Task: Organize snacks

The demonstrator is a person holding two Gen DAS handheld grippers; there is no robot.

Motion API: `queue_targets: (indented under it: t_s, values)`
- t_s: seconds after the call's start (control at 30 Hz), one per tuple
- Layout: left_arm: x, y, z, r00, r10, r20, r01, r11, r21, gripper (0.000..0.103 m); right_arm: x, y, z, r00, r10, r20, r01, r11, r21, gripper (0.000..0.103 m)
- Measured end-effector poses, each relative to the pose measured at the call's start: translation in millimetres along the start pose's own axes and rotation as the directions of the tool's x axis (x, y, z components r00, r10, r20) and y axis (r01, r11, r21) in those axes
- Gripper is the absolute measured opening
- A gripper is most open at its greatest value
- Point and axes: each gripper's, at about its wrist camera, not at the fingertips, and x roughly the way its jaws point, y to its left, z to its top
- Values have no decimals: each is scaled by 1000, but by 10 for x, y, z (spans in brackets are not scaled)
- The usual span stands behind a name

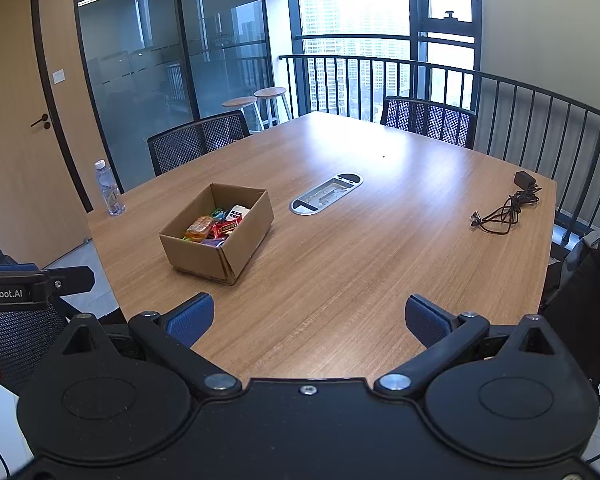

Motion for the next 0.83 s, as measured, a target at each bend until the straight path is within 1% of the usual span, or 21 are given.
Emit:
queue_targets:
  t_s: [0.83]
  values:
    - [50, 32, -38, 1000, 7, -16, -8, 1000, -6, 103, 73, -40, -31, 1000, 13, -25, -13, 1000, -1, 103]
